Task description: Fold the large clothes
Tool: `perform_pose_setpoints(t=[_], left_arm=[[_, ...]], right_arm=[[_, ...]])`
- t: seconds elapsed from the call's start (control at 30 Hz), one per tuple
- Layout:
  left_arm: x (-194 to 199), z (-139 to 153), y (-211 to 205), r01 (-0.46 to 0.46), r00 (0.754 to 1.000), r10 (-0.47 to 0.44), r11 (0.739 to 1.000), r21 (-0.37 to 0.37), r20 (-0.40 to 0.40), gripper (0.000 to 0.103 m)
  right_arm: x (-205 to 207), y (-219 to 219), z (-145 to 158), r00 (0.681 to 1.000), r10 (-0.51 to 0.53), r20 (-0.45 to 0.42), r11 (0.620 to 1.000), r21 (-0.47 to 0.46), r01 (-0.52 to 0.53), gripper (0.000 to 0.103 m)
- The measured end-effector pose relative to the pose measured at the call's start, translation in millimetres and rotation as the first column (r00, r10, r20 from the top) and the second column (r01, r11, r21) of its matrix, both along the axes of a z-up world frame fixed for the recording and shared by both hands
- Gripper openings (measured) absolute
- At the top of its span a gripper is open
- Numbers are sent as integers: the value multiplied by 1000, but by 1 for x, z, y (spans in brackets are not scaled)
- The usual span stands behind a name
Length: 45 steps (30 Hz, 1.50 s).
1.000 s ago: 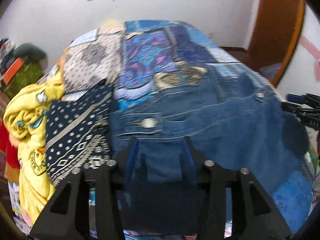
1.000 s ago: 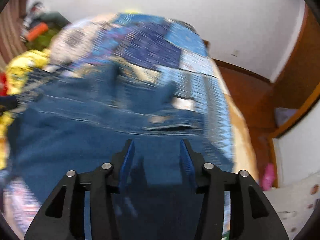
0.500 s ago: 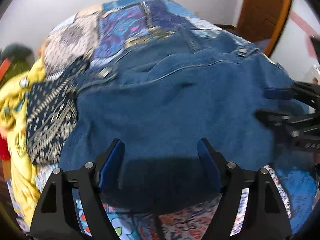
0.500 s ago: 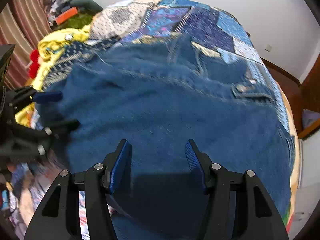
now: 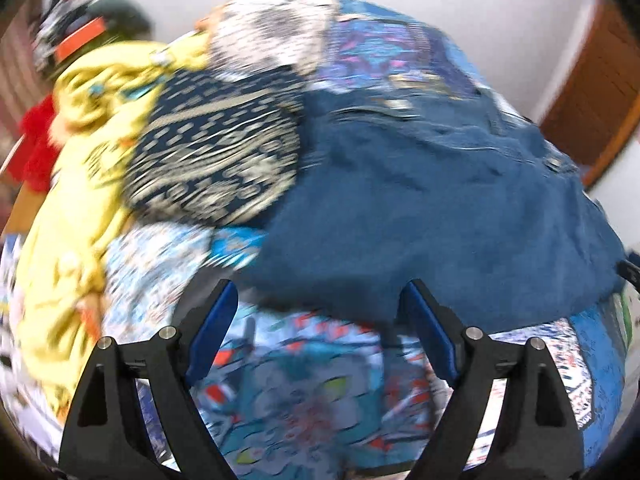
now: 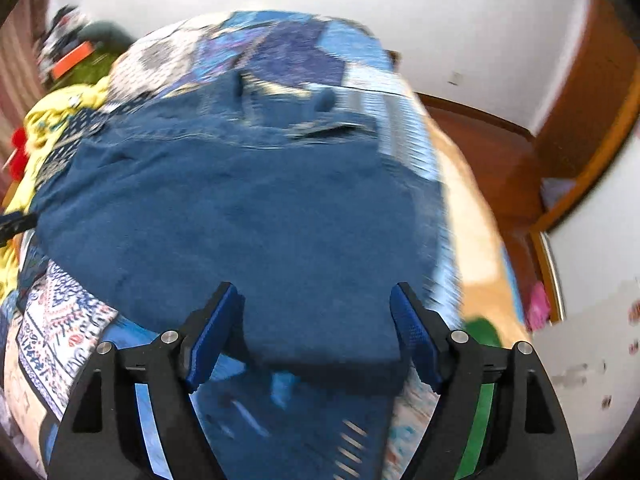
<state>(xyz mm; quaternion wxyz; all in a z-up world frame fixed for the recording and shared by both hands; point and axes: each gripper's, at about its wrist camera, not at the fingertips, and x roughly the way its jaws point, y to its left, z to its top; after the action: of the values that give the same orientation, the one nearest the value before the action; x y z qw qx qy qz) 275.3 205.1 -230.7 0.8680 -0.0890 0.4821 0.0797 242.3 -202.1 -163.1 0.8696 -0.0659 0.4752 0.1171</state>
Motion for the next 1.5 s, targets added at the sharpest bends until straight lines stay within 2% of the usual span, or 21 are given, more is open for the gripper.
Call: perform_pose_setpoints(t=[0.1, 0.23, 0.4, 0.47, 0.53, 0.63, 0.7, 0.77, 0.83, 0.93, 1.03, 1.17, 1.27, 1.37, 1.4, 1.43, 1.5], left_arm=[[-15, -5, 24, -84, 996, 83, 996, -26, -19, 85], [-34, -2, 38, -137, 991, 136, 988, -66, -14, 85], [-42, 10, 35, -121, 992, 128, 975, -186, 24, 85], [-41, 13, 27, -98, 993, 112, 959, -265, 41, 85], [-35, 12, 19, -67, 995, 90, 929, -365, 47, 85], [-22, 3, 6, -34, 997, 62, 864, -503, 40, 85], [-13, -7, -2, -28, 998, 51, 830, -557, 26, 85], [-7, -14, -5, -33, 999, 47, 811, -584, 9, 85], [-1, -25, -9, -29, 999, 38, 772, -635, 0, 85], [5, -40, -7, -46, 998, 62, 709, -704, -3, 85], [12, -48, 0, -55, 994, 103, 669, -741, 19, 85], [25, -54, 11, -67, 987, 150, 672, -737, 48, 82], [39, -60, 18, -93, 980, 193, 653, -752, 46, 75], [46, -59, 19, -105, 975, 217, 665, -739, 56, 67], [45, -59, 21, -107, 973, 224, 663, -741, 60, 62], [45, -57, 22, -114, 969, 238, 663, -739, 63, 51], [42, -53, 27, -128, 961, 268, 655, -744, 71, 37]], right_arm=[[-6, -23, -2, 998, -68, -18, 997, 25, 68, 76], [-14, -47, -5, 989, -144, -39, 989, 16, 145, 76], [-18, -52, 5, 987, -156, -25, 986, 59, 157, 76], [-18, -44, 14, 990, -140, -1, 987, 77, 140, 76], [-16, -32, 24, 993, -115, 27, 989, 95, 112, 76], [-13, -9, 33, 996, -62, 61, 990, 128, 54, 77], [-10, 9, 36, 997, -19, 69, 988, 155, 8, 80], [-7, 22, 35, 998, 8, 67, 986, 168, -20, 81], [-3, 36, 29, 997, 39, 59, 984, 173, -49, 81], [3, 52, 17, 997, 70, 31, 982, 172, -74, 81], [9, 61, 2, 996, 85, -9, 982, 171, -82, 81], [14, 64, -21, 994, 79, -79, 983, 171, -65, 81], [11, 66, -21, 994, 88, -60, 984, 158, -78, 84], [13, 67, -21, 994, 87, -62, 985, 156, -77, 85], [14, 67, -21, 994, 86, -65, 985, 155, -75, 85], [15, 67, -21, 994, 83, -69, 985, 155, -72, 85], [16, 67, -19, 994, 77, -80, 986, 155, -64, 85]])
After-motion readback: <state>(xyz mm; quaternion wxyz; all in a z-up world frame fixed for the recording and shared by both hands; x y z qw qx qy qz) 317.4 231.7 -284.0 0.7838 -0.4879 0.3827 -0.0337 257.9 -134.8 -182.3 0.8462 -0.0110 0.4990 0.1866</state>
